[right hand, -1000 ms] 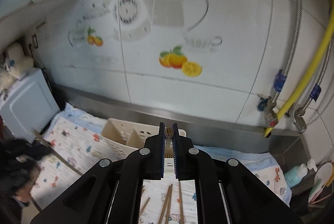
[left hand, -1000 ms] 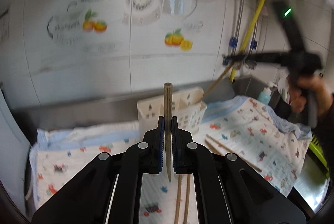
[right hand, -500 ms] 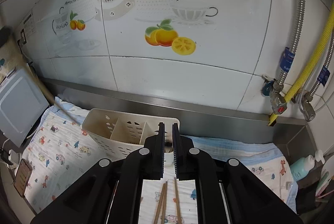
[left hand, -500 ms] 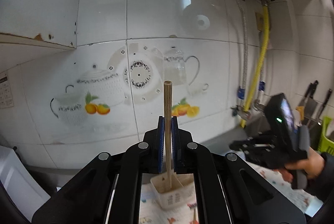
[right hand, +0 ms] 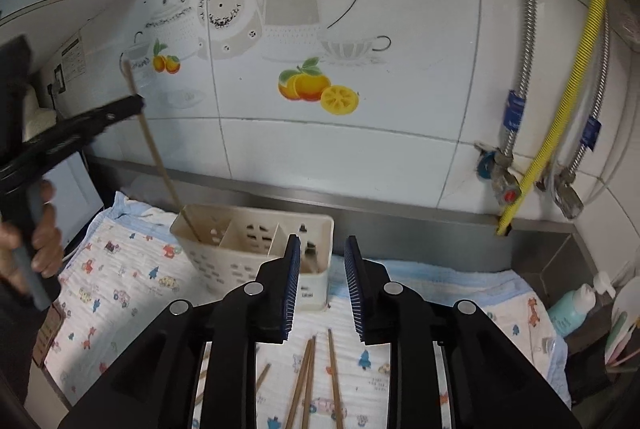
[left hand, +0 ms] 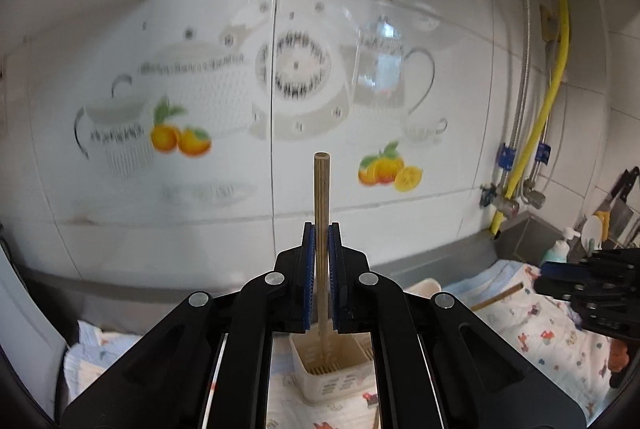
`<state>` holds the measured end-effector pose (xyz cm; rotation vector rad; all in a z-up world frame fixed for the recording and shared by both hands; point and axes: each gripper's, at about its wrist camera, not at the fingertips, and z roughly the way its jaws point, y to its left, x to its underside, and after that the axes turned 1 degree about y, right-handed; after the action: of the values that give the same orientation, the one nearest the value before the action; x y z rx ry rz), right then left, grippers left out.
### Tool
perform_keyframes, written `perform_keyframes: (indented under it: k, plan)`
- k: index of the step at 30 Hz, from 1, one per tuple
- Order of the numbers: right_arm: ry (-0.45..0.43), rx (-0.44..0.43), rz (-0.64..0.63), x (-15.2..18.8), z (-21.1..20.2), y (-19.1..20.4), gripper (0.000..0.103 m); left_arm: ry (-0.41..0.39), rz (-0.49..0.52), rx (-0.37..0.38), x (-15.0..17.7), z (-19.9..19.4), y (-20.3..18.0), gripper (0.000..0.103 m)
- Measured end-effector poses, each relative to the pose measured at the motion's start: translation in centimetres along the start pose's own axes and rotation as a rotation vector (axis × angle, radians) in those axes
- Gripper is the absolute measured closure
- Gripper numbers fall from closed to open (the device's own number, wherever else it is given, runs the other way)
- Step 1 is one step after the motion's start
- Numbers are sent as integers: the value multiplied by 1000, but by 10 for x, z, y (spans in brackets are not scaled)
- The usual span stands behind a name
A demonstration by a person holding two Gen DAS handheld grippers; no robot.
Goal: Organize utensils
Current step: 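Lower the left tool's chopstick into the holder while the right tool drops its chopstick in, then return both tools to the chopsticks and close each on another chopstick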
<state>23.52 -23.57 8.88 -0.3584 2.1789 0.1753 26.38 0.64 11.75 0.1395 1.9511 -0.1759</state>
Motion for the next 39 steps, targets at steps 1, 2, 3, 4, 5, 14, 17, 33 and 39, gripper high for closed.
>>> perform_keyframes:
  k: [1, 2, 3, 4, 5, 14, 17, 33, 39]
  plan:
    - [-2, 1, 1, 5, -2, 0, 79, 11, -1, 0, 4, 2, 1, 98]
    - [-1, -2, 6, 12, -4, -1, 76, 23, -7, 5, 9, 5, 3, 98]
    - [1, -5, 10, 17, -5, -2, 76, 31, -12, 7, 12, 7, 4, 98]
    - [4, 1, 14, 26, -7, -2, 76, 42, -19, 11, 16, 9, 6, 98]
    - [5, 14, 15, 34, -7, -3, 76, 49, -28, 18, 18, 11, 9, 98]
    - [92, 54, 86, 118, -4, -15, 76, 75, -65, 47, 27, 11, 19, 95]
    - [120, 51, 125, 143, -2, -19, 76, 66, -63, 56, 25, 2, 18, 95]
    - [239, 88, 140, 233, 9, -21, 76, 41, -29, 98, 66, -90, 3, 94]
    - [256, 85, 142, 244, 16, -25, 76, 129, -54, 121, 116, -101, 6, 94]
